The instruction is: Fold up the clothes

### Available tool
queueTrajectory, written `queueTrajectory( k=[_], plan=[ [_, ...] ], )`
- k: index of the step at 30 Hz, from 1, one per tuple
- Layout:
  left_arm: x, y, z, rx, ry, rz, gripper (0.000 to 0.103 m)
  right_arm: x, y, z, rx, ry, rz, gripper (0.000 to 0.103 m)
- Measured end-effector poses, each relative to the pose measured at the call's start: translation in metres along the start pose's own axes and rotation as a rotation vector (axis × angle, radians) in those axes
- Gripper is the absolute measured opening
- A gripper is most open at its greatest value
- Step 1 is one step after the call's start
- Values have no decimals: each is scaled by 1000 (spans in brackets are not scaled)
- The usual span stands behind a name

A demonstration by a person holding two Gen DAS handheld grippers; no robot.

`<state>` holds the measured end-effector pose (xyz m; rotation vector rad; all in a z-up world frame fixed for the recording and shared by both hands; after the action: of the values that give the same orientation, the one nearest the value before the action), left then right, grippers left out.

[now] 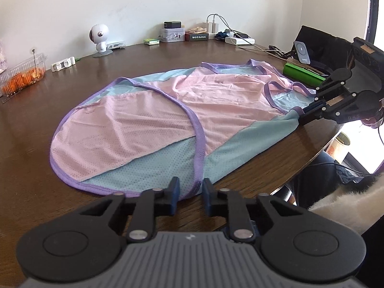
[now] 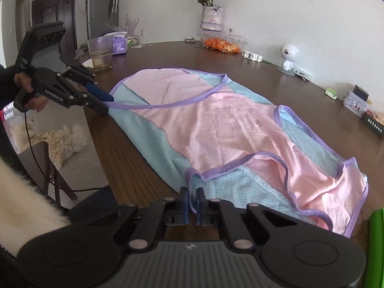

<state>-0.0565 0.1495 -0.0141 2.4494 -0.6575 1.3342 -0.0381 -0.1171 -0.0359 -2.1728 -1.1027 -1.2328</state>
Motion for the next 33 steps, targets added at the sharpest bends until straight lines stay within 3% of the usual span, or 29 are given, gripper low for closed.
queueTrajectory(
  k=[6,12,16,17,19,21,22,23,26,30,33],
  plan=[
    [22,-18,1,-26,40,-33,2,18,15,2,-41,71,40,1],
    [70,-55,32,16,107,-118,2,58,74,19,-178,175,130,1],
    [88,-76,75,88,104,-139,2,71,113,59,-272,150,180,2],
    [91,-83,85,109,103,-158,2,71,121,69,-290,129,208,9],
    [88,-90,88,125,93,-181,3,71,127,73,-303,113,245,12],
    [83,-97,80,160,92,-196,7,69,128,51,-305,132,231,26],
    [79,-100,71,174,96,-213,8,67,128,34,-308,141,217,41],
    [74,-102,61,185,100,-232,16,65,127,18,-310,150,202,48],
    [55,-101,37,210,93,-259,39,45,121,-24,-271,107,170,49],
    [38,-98,32,222,49,-243,39,3,107,-48,-262,-16,151,49],
    [35,-97,38,207,45,-255,43,-4,101,-41,-245,4,152,48]
  ],
)
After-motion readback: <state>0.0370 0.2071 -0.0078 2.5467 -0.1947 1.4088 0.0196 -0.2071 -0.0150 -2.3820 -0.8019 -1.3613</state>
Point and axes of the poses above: each gripper's, at about its wrist camera, not at the fingertips, and z roughly the way its jaws point, y to its right, x to its top, the point moved 8 cm from there along z, roughly the way its jaws point, and after that the axes turned 11 degrees about y, right-handed, at the moved point
